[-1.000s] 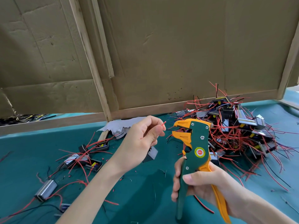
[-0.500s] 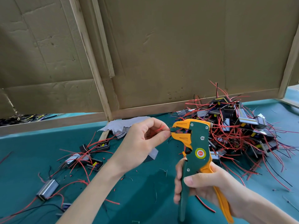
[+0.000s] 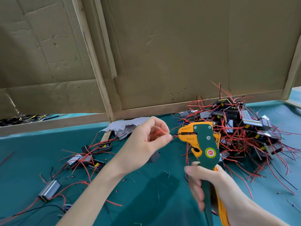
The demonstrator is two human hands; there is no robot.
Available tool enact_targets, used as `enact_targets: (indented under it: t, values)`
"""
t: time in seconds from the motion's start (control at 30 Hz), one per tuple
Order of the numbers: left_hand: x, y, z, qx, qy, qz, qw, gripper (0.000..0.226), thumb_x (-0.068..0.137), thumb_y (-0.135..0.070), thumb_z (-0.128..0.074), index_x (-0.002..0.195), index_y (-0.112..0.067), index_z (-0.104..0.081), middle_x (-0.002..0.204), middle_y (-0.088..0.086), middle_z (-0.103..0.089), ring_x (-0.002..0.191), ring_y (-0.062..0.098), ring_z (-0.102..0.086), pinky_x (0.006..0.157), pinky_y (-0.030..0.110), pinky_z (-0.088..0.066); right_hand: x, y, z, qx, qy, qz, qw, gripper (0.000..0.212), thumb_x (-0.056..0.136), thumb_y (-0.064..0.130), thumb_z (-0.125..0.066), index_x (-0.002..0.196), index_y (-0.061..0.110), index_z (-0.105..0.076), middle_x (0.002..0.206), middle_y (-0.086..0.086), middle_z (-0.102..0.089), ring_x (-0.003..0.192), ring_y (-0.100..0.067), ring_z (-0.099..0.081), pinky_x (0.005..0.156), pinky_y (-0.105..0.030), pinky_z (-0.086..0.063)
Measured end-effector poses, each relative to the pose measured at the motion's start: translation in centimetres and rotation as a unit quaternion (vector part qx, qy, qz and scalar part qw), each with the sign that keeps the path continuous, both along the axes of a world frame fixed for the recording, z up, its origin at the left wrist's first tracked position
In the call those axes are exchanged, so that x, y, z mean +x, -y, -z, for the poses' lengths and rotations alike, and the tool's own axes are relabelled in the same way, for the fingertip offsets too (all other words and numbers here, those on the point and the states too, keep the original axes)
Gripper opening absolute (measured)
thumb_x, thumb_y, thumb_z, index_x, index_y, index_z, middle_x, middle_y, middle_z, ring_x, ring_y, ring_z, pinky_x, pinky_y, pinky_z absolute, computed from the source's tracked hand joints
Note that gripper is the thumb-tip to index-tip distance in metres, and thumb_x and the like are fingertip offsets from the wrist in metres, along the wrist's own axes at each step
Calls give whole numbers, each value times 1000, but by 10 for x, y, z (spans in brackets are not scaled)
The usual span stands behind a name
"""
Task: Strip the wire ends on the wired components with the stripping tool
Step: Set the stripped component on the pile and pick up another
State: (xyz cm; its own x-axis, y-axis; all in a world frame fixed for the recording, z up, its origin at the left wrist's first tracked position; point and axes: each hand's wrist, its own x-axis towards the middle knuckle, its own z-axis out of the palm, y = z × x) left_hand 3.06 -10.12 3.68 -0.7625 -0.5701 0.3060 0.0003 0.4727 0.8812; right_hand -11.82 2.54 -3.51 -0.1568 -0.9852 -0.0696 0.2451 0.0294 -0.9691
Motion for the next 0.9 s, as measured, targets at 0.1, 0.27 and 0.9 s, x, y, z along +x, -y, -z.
enact_targets:
  t: [0.1,0.27,0.9]
  values:
    - [-4,-2,6,62,-7,26,998,12,89,-33,-54,86,-22,-60,84,-6,-67,57,14,-29,55,19,-30,-3,3,0,-20,51,-11,998,51,47,42,-92,58,9,-54,50,-20,-49,40,-30,-52,43,-31,-46]
    - [-1,3,5,-21,9,-5,1000,26,91,-36,-45,87,-27,-69,57,-19,-54,54,5,-40,57,11,-32,-3,6,-11,-40,98,-84,991,28,57,15,-83,74,3,-65,73,-29,-60,68,-43,-64,64,-46,-55]
    - [7,2,-5,-48,91,9,995,23,89,-38,-52,86,-27,-71,88,-1,-66,79,22,-58,72,31,-46,0,-2,-19,-32,47,-136,989,20,64,14,-77,74,2,-65,71,-29,-60,66,-40,-63,64,-41,-55]
